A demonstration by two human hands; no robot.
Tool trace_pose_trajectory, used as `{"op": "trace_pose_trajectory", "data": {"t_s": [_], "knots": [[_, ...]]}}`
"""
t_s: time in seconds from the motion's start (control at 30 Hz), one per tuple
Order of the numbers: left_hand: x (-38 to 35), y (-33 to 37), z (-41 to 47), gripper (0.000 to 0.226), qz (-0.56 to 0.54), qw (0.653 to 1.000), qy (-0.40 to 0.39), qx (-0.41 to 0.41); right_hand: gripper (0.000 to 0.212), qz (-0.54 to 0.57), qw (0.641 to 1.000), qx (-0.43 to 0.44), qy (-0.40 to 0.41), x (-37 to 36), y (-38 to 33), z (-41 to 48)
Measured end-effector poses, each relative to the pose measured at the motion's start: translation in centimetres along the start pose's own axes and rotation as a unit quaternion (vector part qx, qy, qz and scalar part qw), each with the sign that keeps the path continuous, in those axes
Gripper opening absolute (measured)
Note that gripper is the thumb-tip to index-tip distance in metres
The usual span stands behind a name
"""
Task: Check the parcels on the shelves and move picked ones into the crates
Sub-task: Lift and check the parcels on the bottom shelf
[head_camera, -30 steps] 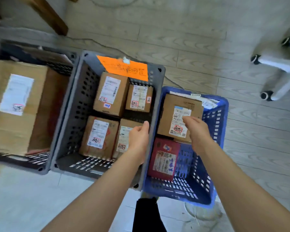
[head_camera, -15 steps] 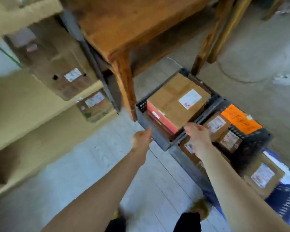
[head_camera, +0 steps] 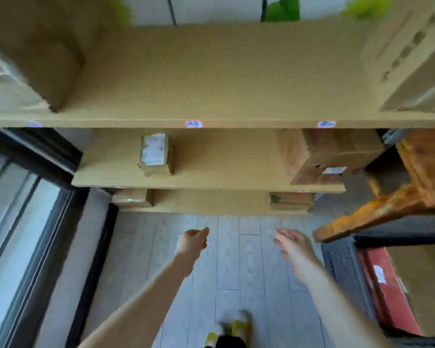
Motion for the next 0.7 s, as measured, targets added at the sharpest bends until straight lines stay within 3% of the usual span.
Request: {"op": "trace_pose_trajectory", "data": {"t_s": [0.1,0.3,0.53,0.7], "knots": [[7.2,1.1,1.4,0.030,-0.043,0.997,0.064,-0.002,0.011,-0.028,0.998,0.014,-0.054,-7.3,-3.7,0.2],[18.5,2.0,4.6,0.029,-0.085,0.990,0.111,-0.007,0.031,-0.072,0.989,0.048,-0.117,-20.4,-8.1,0.4],[30.1,1.2,12.6,0.029,-0.042,0.997,0.067,-0.008,0.028,-0.066,0.994,0.024,-0.084,-33.8,-7.1,0.8],[36.4,-0.7,20.3,0.021,-0.007,0.997,0.076,-0.022,0.034,-0.062,0.995,0.010,-0.076,-42.8,-3.8,3.2]]}}
Point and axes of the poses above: each hand's wrist, its own z-axis towards the middle knuckle, its own x-axis out of the back of the hand, y = z × x, the point moved 8 cm from there along z, towards the middle knuckle, and after that the axes turned 9 degrees about -z, right-handed, at the moved point
